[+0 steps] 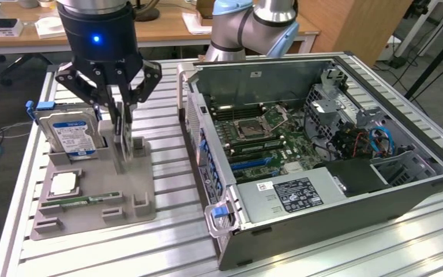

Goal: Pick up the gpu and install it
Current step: 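Pick up the gpu and move the gpu toward the slot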

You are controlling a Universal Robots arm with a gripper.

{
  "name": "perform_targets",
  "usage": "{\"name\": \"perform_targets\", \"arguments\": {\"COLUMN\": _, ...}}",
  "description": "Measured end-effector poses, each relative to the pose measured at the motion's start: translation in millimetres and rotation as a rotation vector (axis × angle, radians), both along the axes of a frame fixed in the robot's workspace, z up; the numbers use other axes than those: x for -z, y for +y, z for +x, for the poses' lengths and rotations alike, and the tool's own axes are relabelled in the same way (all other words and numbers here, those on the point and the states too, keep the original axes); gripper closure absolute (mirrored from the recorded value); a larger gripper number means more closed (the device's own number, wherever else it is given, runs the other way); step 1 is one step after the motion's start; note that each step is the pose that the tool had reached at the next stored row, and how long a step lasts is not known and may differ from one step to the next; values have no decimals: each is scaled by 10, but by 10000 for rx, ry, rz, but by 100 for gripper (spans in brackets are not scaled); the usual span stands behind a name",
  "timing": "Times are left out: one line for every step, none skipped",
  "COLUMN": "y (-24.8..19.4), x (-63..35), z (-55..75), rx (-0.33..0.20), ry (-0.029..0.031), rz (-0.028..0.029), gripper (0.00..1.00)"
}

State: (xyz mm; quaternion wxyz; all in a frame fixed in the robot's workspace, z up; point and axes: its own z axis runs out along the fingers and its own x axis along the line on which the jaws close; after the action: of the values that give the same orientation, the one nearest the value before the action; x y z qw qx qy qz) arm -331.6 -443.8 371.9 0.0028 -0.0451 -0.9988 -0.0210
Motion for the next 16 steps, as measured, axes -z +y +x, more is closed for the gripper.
{"name": "perform_targets", "arguments": {"y": 0, "x": -11, "z": 0, "rx": -1, "ry": 5, "rz": 0, "gripper": 74}}
{"name": "perform_targets", "arguments": {"y": 0, "x": -25, "z": 0, "rx": -1, "ry": 8, "rz": 0, "gripper": 74}}
{"name": "perform_targets", "arguments": {"y": 0, "x": -42, "z": 0, "rx": -1, "ry": 10, "rz": -1, "gripper": 74}}
{"name": "perform_targets", "arguments": {"y": 0, "x": -61, "z": 0, "rx": 0, "ry": 14, "rz": -1, "gripper": 74}}
{"name": "perform_targets", "arguments": {"y": 0, "x": -80, "z": 0, "rx": 0, "ry": 16, "rz": 0, "gripper": 74}}
{"name": "perform_targets", "arguments": {"y": 0, "x": -99, "z": 0, "rx": -1, "ry": 19, "rz": 0, "gripper": 74}}
{"name": "perform_targets", "arguments": {"y": 0, "x": -118, "z": 0, "rx": -1, "ry": 21, "rz": -1, "gripper": 74}}
{"name": "perform_targets", "arguments": {"y": 0, "x": -137, "z": 0, "rx": -1, "ry": 23, "rz": 0, "gripper": 74}}
{"name": "perform_targets", "arguments": {"y": 0, "x": -157, "z": 0, "rx": 0, "ry": 24, "rz": -1, "gripper": 74}}
{"name": "perform_targets", "arguments": {"y": 0, "x": -176, "z": 0, "rx": 0, "ry": 26, "rz": 0, "gripper": 74}}
{"name": "perform_targets", "arguments": {"y": 0, "x": -198, "z": 0, "rx": -1, "ry": 28, "rz": -1, "gripper": 74}}
{"name": "perform_targets", "arguments": {"y": 0, "x": -218, "z": 0, "rx": 0, "ry": 31, "rz": -1, "gripper": 74}}
{"name": "perform_targets", "arguments": {"y": 0, "x": -238, "z": 0, "rx": -1, "ry": 33, "rz": 0, "gripper": 74}}
{"name": "perform_targets", "arguments": {"y": 0, "x": -258, "z": 0, "rx": 0, "ry": 35, "rz": 0, "gripper": 74}}
{"name": "perform_targets", "arguments": {"y": 0, "x": -277, "z": 0, "rx": -1, "ry": 38, "rz": 0, "gripper": 74}}
{"name": "perform_targets", "arguments": {"y": 0, "x": -296, "z": 0, "rx": 0, "ry": 41, "rz": 0, "gripper": 74}}
